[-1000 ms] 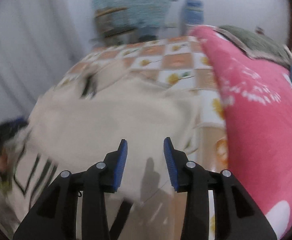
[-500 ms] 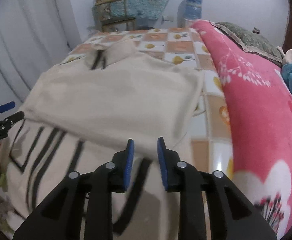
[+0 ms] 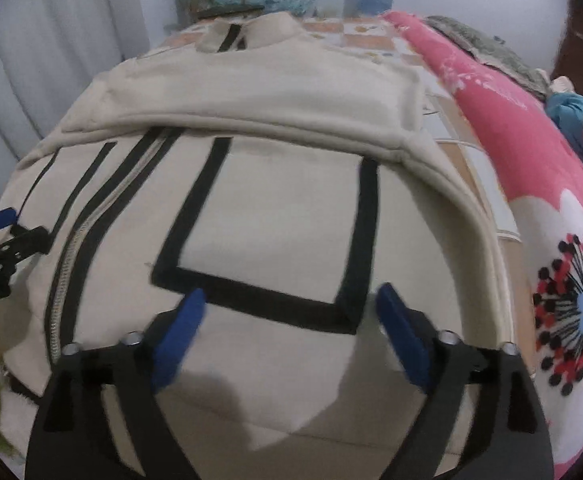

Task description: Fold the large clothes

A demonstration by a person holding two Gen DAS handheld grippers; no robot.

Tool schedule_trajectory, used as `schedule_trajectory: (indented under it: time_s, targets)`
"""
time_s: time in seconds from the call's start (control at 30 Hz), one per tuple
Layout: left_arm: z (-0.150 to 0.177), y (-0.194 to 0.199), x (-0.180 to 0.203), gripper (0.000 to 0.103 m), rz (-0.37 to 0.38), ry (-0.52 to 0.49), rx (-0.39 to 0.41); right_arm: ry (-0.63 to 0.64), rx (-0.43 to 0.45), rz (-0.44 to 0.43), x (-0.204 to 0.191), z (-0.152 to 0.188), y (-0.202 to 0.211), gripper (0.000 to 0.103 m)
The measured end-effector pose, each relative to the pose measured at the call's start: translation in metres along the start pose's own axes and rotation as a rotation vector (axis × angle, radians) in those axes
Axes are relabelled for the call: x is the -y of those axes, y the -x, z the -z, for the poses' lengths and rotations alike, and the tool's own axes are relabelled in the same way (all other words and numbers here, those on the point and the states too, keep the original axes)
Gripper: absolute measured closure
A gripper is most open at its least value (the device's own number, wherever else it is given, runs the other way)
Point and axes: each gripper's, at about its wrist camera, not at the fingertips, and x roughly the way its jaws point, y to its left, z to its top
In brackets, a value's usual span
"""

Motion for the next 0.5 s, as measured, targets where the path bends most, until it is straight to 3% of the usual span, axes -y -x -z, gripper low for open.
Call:
schedule_trajectory:
  time_s: [0.17, 0.5]
  targets:
    - [-0.0018, -0.0009, 0.0003, 0.007, -0.002, 0.015, -0.016, -0.02, -0.016, 0.006, 0.0035, 0.0005, -0.0014, 0.007]
    - [-0.0016, -0.0001, 0.0024, 0.007, -0.023, 0.041, -0.025, -0.048, 0.024, 0.002, 0.0065, 0.0055, -0.0015, 0.007]
